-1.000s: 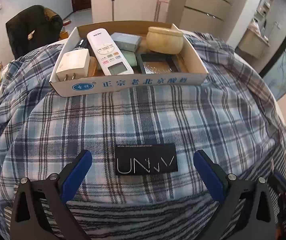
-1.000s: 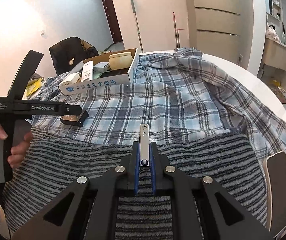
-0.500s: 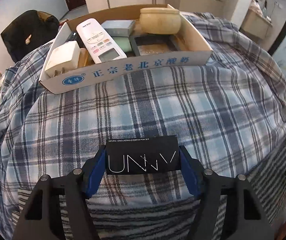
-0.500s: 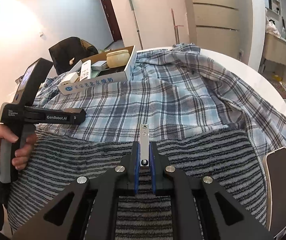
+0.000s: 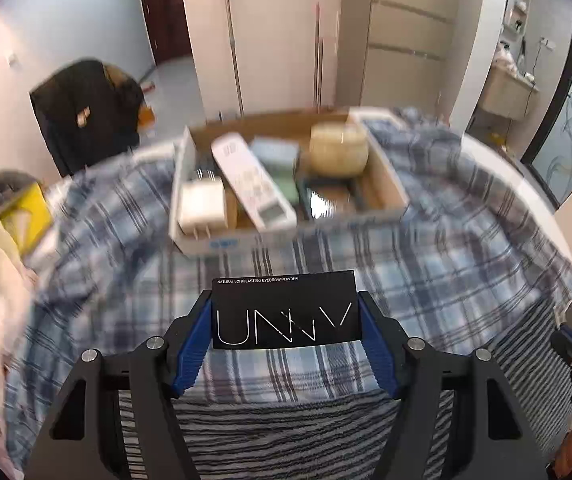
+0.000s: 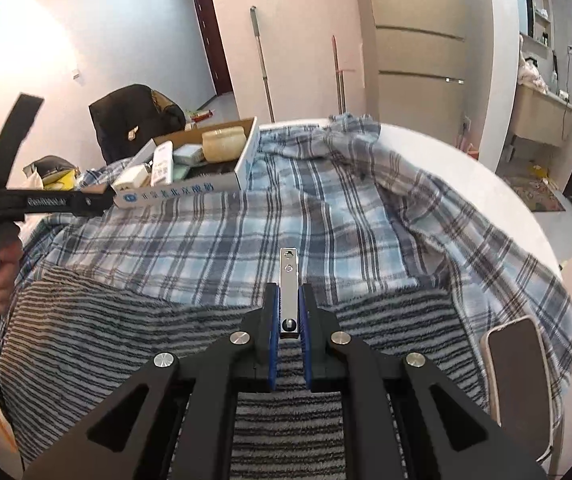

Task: Organize rigid objects
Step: 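Carry the black UNNY box over the cardboard box with the left gripper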

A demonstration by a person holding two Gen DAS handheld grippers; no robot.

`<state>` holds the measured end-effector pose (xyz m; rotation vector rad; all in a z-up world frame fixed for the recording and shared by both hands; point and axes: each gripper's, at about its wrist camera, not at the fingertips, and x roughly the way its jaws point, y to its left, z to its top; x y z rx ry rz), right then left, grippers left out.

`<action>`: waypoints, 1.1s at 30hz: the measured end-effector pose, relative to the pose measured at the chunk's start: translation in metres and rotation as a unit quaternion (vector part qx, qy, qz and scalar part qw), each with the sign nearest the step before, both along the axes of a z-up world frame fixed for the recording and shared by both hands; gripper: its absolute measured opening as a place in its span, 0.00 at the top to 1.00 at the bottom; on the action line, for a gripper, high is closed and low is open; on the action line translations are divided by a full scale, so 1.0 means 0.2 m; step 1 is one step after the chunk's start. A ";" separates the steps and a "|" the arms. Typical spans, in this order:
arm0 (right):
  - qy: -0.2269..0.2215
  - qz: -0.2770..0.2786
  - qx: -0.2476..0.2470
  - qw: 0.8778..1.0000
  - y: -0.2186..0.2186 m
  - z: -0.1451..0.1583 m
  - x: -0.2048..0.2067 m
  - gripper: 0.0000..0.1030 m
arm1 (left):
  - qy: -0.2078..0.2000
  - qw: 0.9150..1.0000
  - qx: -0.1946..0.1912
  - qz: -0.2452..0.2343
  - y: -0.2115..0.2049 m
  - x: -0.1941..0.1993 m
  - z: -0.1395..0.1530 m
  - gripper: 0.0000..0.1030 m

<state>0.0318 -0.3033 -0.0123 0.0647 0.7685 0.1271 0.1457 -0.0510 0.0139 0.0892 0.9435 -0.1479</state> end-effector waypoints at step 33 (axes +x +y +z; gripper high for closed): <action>-0.018 -0.022 0.038 0.999 0.61 0.40 1.15 0.92 | 0.046 0.995 -0.088 0.007 0.14 0.76 -0.21 0.31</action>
